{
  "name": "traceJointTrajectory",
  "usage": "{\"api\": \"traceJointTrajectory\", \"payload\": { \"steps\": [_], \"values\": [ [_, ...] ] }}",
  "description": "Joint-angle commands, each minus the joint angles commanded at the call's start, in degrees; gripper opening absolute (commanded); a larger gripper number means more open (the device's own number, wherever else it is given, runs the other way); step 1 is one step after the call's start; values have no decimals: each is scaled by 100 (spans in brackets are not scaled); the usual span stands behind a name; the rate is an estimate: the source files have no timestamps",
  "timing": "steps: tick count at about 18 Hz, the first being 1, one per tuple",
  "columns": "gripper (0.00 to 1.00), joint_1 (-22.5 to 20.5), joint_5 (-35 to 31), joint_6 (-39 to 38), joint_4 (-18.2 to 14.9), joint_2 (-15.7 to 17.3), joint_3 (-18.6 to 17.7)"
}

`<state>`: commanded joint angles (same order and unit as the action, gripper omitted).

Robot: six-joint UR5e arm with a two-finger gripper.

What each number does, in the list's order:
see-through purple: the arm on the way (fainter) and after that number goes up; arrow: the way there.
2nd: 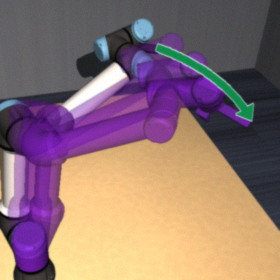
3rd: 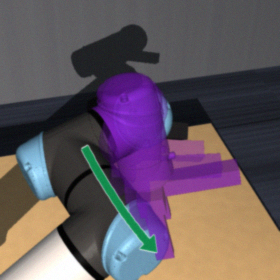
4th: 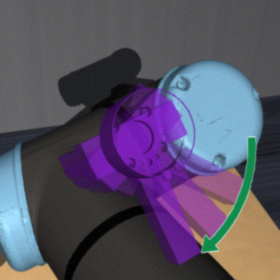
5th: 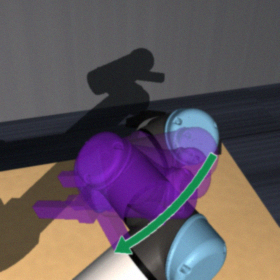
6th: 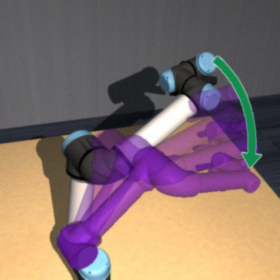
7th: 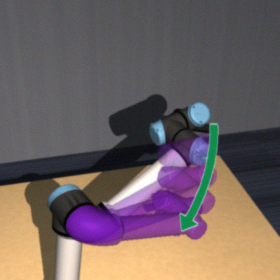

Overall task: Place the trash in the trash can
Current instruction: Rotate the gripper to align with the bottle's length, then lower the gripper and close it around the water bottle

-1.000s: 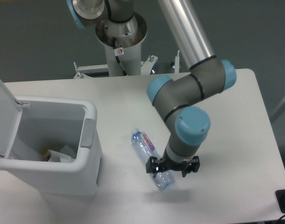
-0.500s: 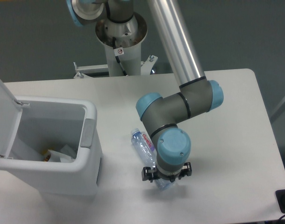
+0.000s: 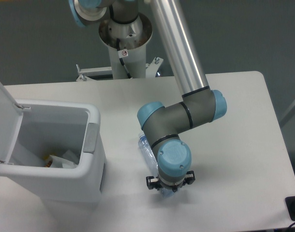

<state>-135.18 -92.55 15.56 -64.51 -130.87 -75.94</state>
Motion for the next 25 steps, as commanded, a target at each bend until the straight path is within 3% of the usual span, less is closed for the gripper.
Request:
{"api": "traceJointTrajectory", "payload": {
  "steps": [10,13,18,21,25],
  "values": [
    [57,-9,26,9,-26,79,9],
    [57,-53,149,61,-9,246,254],
    [57,-211,938,26,18,544,650],
    [57,-412,1510,26,44,834,703],
    [57,-518,2003,-140,465,1133,712]
  ]
}}
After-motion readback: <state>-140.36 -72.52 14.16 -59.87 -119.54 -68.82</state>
